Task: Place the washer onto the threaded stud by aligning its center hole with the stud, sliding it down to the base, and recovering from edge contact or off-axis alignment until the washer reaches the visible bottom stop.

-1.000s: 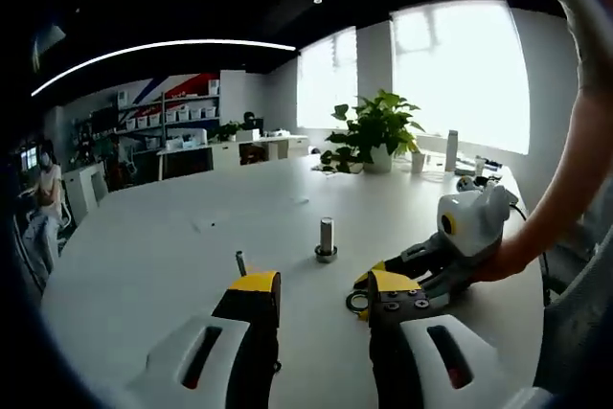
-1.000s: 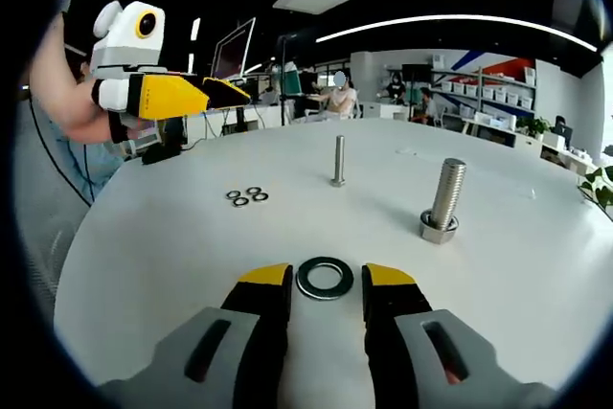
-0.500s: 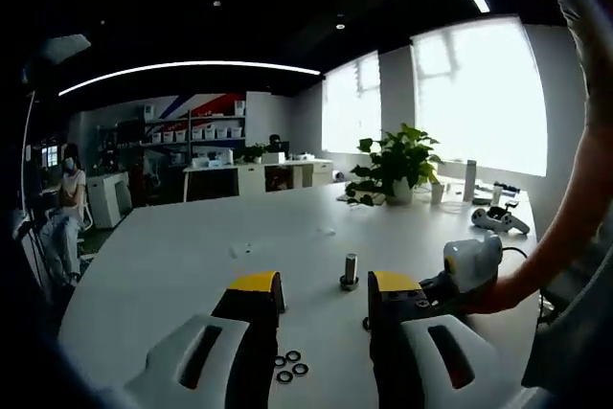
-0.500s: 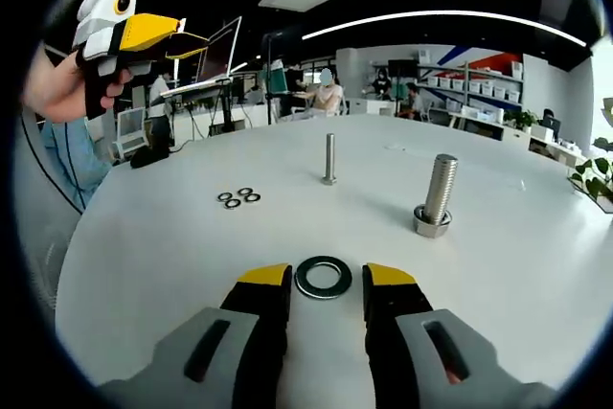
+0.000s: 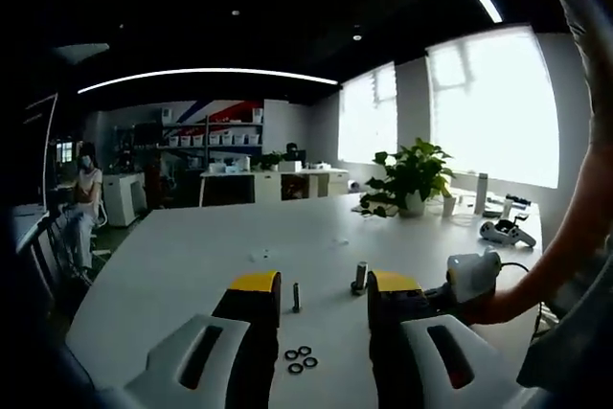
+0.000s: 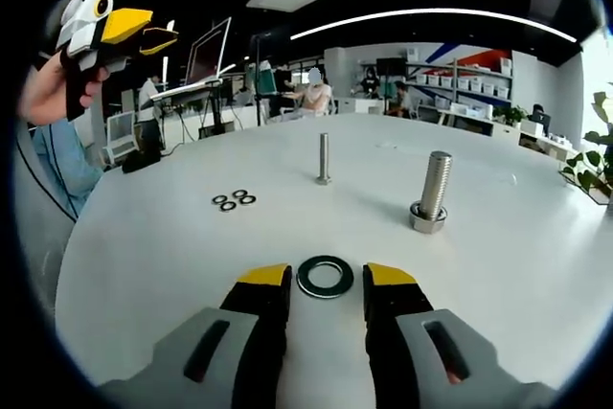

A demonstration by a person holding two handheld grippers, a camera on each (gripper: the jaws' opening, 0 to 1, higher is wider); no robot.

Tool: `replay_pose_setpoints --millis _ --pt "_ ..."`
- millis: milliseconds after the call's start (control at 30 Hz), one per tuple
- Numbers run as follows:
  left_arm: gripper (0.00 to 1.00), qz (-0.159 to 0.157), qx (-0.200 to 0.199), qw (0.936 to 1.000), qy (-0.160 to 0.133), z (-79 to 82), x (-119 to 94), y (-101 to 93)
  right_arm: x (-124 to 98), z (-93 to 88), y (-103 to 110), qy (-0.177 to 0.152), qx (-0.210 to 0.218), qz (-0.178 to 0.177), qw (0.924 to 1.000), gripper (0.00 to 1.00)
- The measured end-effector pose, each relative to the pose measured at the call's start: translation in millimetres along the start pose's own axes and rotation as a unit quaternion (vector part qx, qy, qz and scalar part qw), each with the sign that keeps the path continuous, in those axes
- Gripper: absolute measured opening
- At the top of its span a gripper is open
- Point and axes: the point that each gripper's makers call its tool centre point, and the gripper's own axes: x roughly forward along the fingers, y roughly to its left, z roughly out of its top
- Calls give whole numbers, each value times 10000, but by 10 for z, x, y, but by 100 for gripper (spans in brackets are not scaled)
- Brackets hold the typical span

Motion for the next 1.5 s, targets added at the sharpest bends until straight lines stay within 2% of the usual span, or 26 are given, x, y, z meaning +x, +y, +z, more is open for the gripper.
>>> replay_pose_setpoints --millis 167,267,833,1167,1500 --pt "34 0 -11 10000 -18 -8 -12 -10 10 16 7 -53 11 -55 10000 30" --pt "34 -5 -23 10000 -16 -17 -18 -28 9 19 37 -58 -28 -17 10000 26" --pt "33 109 0 9999 -21 -17 -126 18 -39 23 27 -76 -108 -149 9998 25" --pt "33 122 -15 9999 0 -44 -133 17 -85 121 -38 -180 -62 -221 9996 25" --pt "33 145 -12 9999 -55 4 -146 25 -147 238 -124 -302 -73 -358 9989 25"
